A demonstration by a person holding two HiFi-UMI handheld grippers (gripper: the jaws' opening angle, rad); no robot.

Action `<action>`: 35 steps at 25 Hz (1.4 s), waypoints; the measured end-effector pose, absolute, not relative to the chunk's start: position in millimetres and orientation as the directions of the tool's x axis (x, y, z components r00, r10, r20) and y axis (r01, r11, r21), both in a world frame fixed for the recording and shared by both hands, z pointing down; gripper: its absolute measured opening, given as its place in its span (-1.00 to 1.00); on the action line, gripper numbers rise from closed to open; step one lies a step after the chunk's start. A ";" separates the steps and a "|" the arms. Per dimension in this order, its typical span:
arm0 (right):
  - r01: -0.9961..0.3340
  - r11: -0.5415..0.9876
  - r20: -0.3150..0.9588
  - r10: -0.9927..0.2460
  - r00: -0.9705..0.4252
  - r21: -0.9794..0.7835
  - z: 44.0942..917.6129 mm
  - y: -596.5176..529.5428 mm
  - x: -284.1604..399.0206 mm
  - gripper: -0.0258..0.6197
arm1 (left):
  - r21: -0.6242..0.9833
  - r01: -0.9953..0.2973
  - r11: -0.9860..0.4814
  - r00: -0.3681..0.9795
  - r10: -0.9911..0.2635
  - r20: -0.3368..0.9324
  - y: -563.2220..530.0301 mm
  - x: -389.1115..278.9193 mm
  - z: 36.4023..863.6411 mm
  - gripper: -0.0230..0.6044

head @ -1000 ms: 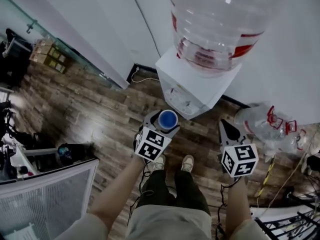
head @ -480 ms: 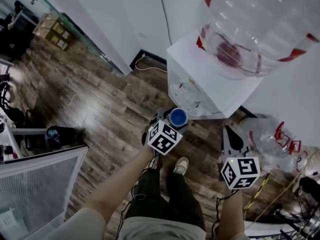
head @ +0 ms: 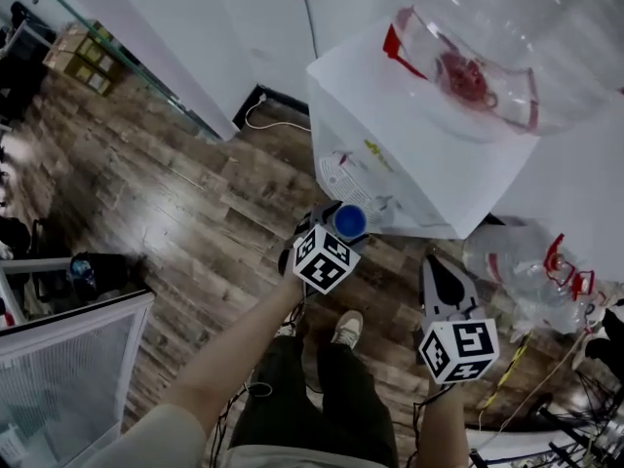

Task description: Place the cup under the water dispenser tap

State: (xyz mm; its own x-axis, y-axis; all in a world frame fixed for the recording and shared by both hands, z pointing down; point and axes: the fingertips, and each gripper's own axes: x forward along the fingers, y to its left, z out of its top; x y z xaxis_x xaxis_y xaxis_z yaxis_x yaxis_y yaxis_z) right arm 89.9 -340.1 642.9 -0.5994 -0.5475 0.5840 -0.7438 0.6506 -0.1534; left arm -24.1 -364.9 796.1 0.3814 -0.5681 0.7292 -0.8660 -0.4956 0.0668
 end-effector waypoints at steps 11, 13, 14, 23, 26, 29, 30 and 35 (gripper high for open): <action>-0.746 0.644 0.600 -0.534 -0.596 -0.168 689.5 -343.7 87.8 -0.90 | 0.045 -0.837 -0.546 0.408 -0.565 0.717 -400.2 -4.7 843.8 0.26; -0.748 0.642 0.602 -0.533 -0.594 -0.170 696.0 -345.4 88.5 -0.90 | 0.033 -0.829 -0.558 0.406 -0.560 0.722 -403.2 -2.2 851.8 0.26; -0.748 0.641 0.604 -0.531 -0.594 -0.171 699.0 -345.9 89.0 -0.90 | 0.032 -0.826 -0.562 0.407 -0.558 0.723 -404.3 -0.8 855.1 0.26; -0.740 0.646 0.625 -0.502 -0.598 -0.189 716.1 -338.2 89.8 -0.90 | 0.031 -0.823 -0.568 0.427 -0.581 0.693 -413.4 10.9 861.1 0.27; -0.731 0.654 0.633 -0.485 -0.603 -0.195 718.4 -333.7 89.0 -0.90 | 0.030 -0.824 -0.566 0.425 -0.581 0.694 -412.1 11.3 861.5 0.28; -0.723 0.661 0.641 -0.470 -0.607 -0.200 719.3 -330.8 89.5 -0.90 | 0.045 -0.836 -0.546 0.425 -0.594 0.682 -411.9 8.4 860.0 0.31; -0.721 0.664 0.643 -0.466 -0.607 -0.200 719.2 -330.2 89.6 -0.90 | 0.052 -0.842 -0.537 0.426 -0.603 0.674 -412.6 6.9 858.2 0.33; -0.720 0.669 0.655 -0.463 -0.597 -0.184 714.4 -329.4 91.0 -0.90 | 0.060 -0.848 -0.527 0.432 -0.621 0.654 -409.3 2.8 848.1 0.43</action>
State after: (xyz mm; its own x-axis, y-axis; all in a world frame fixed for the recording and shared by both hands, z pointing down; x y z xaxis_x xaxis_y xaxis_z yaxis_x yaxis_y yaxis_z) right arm 91.0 -329.4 714.4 -0.5972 -0.4630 0.6550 -0.7202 0.6690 -0.1838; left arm 2.8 -409.3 848.1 0.4316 -0.6208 0.6545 -0.8480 -0.5266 0.0598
